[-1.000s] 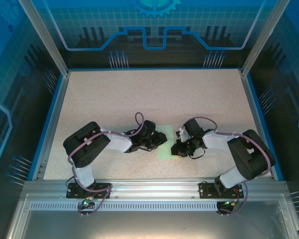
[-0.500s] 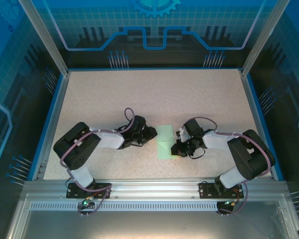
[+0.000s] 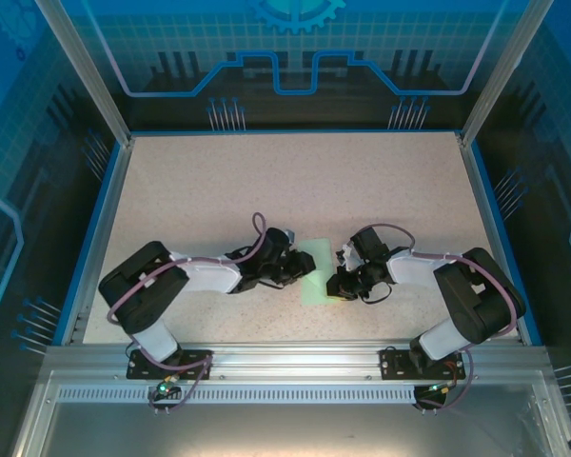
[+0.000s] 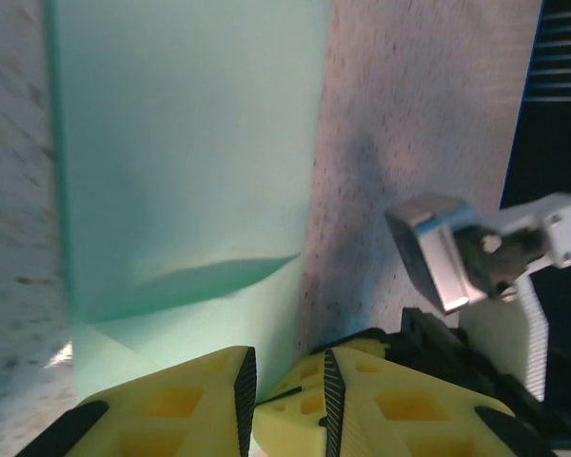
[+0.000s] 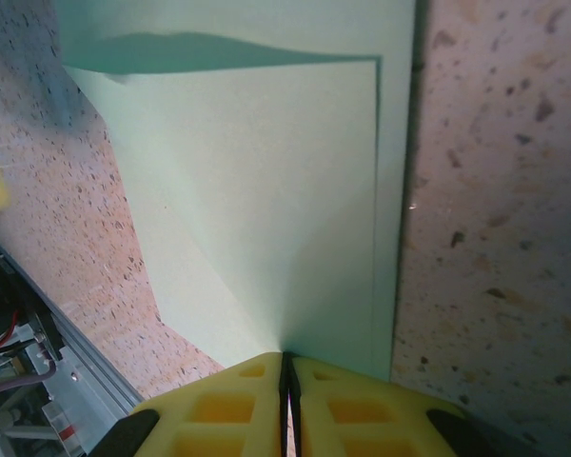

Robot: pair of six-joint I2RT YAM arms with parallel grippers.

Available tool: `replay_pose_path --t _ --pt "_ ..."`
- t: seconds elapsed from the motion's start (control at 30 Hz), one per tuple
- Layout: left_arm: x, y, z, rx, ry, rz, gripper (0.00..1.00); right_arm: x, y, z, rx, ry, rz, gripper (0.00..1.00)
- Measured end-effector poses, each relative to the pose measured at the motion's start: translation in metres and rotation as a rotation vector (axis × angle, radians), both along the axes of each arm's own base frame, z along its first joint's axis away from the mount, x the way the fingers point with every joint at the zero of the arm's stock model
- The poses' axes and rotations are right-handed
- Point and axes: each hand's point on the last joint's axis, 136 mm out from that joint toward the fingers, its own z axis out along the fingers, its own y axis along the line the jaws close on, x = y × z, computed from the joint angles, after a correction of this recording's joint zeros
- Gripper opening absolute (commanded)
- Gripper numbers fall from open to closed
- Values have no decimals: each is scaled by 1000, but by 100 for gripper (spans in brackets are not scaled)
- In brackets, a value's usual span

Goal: Fold a paper plane with a square sheet of paper (pick it up from the middle)
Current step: Fold the triangle a second time at the center of the table.

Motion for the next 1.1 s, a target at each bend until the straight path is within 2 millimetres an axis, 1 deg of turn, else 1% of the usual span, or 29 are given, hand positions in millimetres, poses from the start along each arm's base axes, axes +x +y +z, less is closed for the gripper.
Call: replay_pose_path --t 0.17,0.3,0.5,0.63,0.77,1.0,1.1 --pt "-6 -11 -18 -18 43 -3 30 0 0 0 4 12 -4 13" --pt "-5 -12 -27 -22 51 7 30 0 1 -1 5 19 -4 13" --pt "-3 -8 -27 -14 34 41 30 0 1 -1 7 24 -7 13" --pt "0 3 -28 39 19 74 30 0 1 -1 7 24 -6 13" --pt "4 19 -29 84 10 107 31 0 1 -1 7 24 -6 13" --pt "23 47 -29 113 18 176 33 0 1 0 7 23 -6 13" --pt "26 57 -28 133 22 192 34 0 1 0 8 22 -6 13"
